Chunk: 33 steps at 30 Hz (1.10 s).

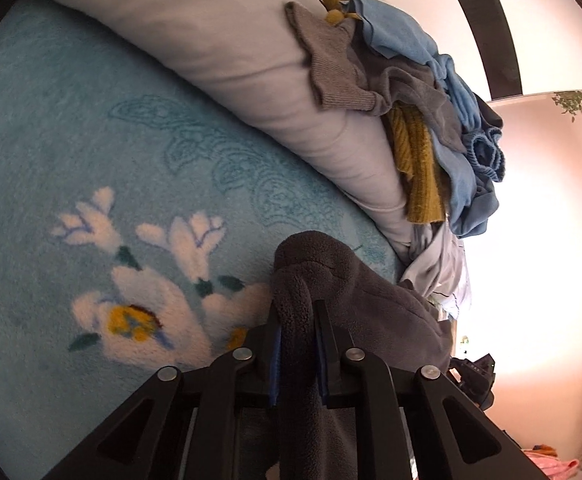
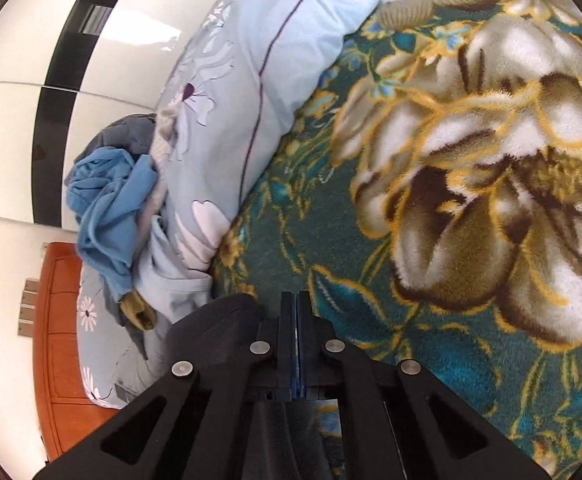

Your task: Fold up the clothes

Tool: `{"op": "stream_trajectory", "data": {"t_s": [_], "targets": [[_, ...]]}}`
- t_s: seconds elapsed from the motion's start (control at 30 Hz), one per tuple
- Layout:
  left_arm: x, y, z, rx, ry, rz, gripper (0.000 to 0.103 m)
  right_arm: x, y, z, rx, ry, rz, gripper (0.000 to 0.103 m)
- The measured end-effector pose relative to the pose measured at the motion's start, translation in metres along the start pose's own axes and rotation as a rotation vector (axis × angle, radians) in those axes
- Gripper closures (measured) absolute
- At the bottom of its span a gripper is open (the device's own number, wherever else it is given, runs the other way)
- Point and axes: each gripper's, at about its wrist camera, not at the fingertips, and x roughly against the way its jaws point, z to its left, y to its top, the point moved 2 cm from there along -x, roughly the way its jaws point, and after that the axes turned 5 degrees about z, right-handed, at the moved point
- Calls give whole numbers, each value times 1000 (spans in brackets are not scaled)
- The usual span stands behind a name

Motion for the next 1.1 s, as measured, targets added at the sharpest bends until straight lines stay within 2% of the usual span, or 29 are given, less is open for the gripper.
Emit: {"op": "stream_trajectory", "data": {"t_s": [0.07, 0.13, 0.2, 0.23, 0.27, 0.3, 0.37, 0.43, 0.47, 0.5, 0.57, 0.73, 0.83, 1.03, 1.1], "targets": [[2, 0, -6, -26, 9, 6, 75, 3, -4, 6, 29, -1, 15, 100], [5, -3, -11, -48, 8, 12, 60, 5, -10, 13, 68, 4, 41, 100], [10, -6, -17, -91, -35, 41, 29, 6, -16, 14, 85, 5, 60, 100], [10, -9, -20, -100, -49, 43, 24, 7, -19, 15, 93, 5, 69, 95], [11, -11, -23, -109, -61, 43, 13, 7, -22, 16, 101, 5, 78, 74], [13, -12, -23, -109, -63, 42, 1, 9, -25, 14, 98, 13, 80, 45], [17, -16, -25, -111, -69, 36, 0, 11, -32, 11, 90, 37, 87, 26], [24, -23, -24, -107, -68, 25, 0, 13, -39, 8, 86, 70, 101, 24], [27, -27, -23, -105, -67, 20, 0, 13, -42, 6, 88, 81, 114, 20], [30, -31, -23, -116, -62, 13, 0, 12, -46, 5, 99, 80, 128, 11], [31, -39, -24, -166, -15, 5, 0, 12, -54, 4, 131, 70, 155, 6], [18, -66, -26, -281, -9, 122, 0, 14, -69, 5, 223, 85, 136, 5], [0, -76, -29, -323, 21, 213, 0, 5, -76, 5, 241, 99, 206, 4], [-16, -77, -35, -338, 0, 255, 0, -5, -86, 7, 318, 111, 285, 4], [-24, -83, -39, -365, 11, 294, 0, -10, -89, 10, 334, 131, 328, 4]]}}
